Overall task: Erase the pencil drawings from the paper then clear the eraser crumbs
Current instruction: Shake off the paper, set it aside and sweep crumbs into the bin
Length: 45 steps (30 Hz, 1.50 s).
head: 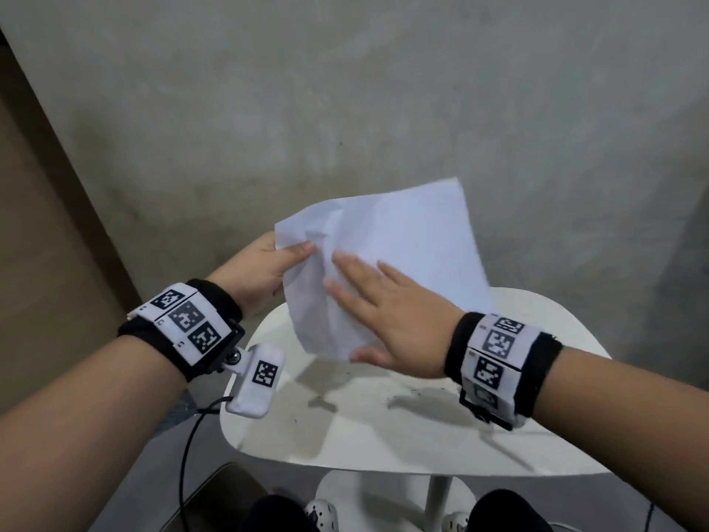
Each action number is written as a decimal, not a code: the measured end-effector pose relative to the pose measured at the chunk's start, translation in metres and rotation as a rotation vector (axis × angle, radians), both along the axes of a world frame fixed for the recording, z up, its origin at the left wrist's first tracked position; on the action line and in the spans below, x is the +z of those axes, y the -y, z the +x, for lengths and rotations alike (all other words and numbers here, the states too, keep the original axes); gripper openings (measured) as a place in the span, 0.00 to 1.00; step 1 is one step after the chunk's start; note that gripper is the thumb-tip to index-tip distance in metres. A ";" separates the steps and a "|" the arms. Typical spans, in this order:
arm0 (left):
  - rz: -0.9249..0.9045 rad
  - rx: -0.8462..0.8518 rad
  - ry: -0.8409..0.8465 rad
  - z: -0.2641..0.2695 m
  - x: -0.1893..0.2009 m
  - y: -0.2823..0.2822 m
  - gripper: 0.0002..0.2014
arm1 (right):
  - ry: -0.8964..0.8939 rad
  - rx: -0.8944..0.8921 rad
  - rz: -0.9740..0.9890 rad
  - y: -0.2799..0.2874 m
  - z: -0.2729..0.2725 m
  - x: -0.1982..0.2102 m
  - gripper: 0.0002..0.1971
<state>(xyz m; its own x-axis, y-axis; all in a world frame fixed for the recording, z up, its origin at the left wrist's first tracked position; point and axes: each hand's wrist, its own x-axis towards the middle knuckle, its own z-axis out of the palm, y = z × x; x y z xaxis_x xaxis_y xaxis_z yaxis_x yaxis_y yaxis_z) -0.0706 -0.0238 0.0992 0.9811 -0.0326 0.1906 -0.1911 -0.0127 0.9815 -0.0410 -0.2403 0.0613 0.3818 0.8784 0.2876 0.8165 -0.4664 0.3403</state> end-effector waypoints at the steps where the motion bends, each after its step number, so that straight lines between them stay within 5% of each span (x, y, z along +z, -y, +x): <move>1: 0.001 0.003 -0.011 -0.002 0.000 -0.002 0.13 | 0.023 0.068 -0.014 0.000 -0.001 0.000 0.41; 5: -0.014 -0.008 -0.025 -0.007 0.001 -0.004 0.18 | -0.019 -0.090 0.138 0.003 0.006 0.018 0.41; 10: -0.066 0.037 -0.001 -0.006 0.008 0.000 0.11 | 0.069 0.226 -0.055 -0.004 -0.005 0.000 0.35; 14: -0.076 0.046 -0.004 -0.007 0.009 -0.003 0.11 | -0.131 -0.186 0.307 0.002 0.008 0.024 0.41; 18: -0.108 0.067 -0.016 -0.006 0.007 -0.005 0.11 | -0.012 0.191 -0.001 0.002 -0.002 0.002 0.35; 22: -0.093 0.065 -0.024 -0.006 0.003 -0.005 0.11 | -0.137 -0.114 0.266 0.001 0.008 0.016 0.41; 25: -0.099 0.079 -0.020 -0.004 0.003 -0.003 0.11 | -0.048 0.145 -0.015 -0.003 0.004 0.004 0.33; 27: -0.110 0.092 -0.017 -0.001 0.003 -0.005 0.11 | -0.003 0.253 0.000 0.001 0.008 -0.005 0.25; 30: -0.116 0.105 -0.022 0.001 -0.001 -0.008 0.11 | -0.078 0.011 0.263 0.004 0.012 0.012 0.31; 32: -0.123 0.104 -0.029 0.004 -0.003 -0.007 0.11 | -0.125 -0.025 0.053 0.002 0.013 0.012 0.35; 35: -0.165 0.155 0.016 0.007 0.002 -0.010 0.14 | -0.277 -0.034 -0.189 0.001 0.003 0.001 0.19; 39: -0.126 0.298 0.126 0.004 0.008 -0.027 0.11 | -0.548 -0.468 0.084 0.030 0.040 0.009 0.20; 42: -0.078 0.381 0.147 0.004 0.002 -0.043 0.12 | -0.673 -0.811 -0.233 0.053 0.067 -0.009 0.28; 45: 0.003 0.444 0.144 0.001 -0.007 -0.055 0.13 | -0.690 -0.841 -0.445 0.060 0.057 -0.039 0.42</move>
<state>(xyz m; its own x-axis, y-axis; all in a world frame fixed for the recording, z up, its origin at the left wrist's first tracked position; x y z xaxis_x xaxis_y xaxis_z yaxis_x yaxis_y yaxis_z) -0.0697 0.0314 0.0918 0.8640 0.3836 0.3260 -0.3005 -0.1265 0.9453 0.0161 -0.3003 0.0219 0.8441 0.2468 -0.4760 0.3838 -0.8980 0.2152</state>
